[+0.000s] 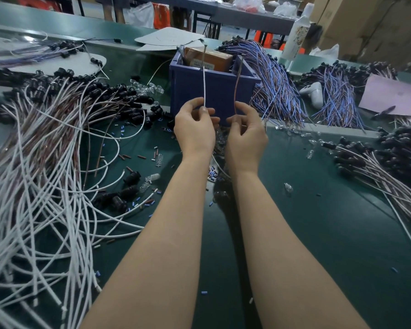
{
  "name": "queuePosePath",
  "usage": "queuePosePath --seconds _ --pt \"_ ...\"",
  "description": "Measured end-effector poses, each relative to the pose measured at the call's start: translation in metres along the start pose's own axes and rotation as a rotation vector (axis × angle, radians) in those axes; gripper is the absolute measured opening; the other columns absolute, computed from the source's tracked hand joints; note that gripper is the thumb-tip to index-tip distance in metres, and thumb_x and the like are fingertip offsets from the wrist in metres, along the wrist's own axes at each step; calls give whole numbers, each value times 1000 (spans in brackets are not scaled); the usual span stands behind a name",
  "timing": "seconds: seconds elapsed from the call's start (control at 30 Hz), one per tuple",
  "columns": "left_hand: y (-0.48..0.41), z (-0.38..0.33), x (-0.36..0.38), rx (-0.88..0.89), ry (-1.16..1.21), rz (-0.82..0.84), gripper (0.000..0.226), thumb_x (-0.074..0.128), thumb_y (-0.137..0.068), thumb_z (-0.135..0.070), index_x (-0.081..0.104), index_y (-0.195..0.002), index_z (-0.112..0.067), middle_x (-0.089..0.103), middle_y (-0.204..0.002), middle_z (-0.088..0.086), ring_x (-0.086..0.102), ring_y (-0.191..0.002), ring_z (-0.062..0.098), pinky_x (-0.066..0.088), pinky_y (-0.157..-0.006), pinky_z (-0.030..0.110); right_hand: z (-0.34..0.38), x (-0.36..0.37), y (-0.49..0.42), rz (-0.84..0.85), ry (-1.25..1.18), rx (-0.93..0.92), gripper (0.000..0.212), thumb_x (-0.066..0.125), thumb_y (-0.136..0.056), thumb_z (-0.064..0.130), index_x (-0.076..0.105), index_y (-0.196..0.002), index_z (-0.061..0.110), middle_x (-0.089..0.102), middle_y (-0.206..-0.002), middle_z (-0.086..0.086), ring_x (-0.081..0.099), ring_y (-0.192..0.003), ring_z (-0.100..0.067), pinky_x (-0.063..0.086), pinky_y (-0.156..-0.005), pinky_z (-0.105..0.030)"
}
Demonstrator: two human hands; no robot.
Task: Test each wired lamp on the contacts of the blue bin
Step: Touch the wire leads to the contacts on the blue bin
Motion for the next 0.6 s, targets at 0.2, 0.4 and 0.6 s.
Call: queuePosePath --seconds 0.2,0.4,0.6 --pt "2 -1 -1 28 18 -40 21 43 -98 -5 56 -114 -8 63 -82 -2 63 -56 -3 52 -61 15 -1 1 0 -4 -2 -1 30 46 -94 2 63 -116 13 63 -81 4 58 -76 -11 39 -68 -7" --pt "4 -3 -4 50 22 -91 23 42 -98 -4 55 -117 -7 62 -80 -3 64 -58 1 56 -68 21 1 1 1 7 4 -8 31 46 -94 3 63 -117 14 63 -82 4 60 -79 -13 46 -74 -21" --pt "7 -5 -6 89 16 -123 24 43 -98 -3 56 -118 -5 62 -79 -3 64 -59 5 55 -65 20 0 1 1 3 6 -11 31 45 -94 2 63 -116 15 64 -82 4 61 -80 -13 45 -75 -20"
Point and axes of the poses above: each hand's wrist, its own y-axis away from the middle knuckle, its own x-axis out of the palm, z = x × y, the point moved 6 cm from there along -y, towards the middle knuckle
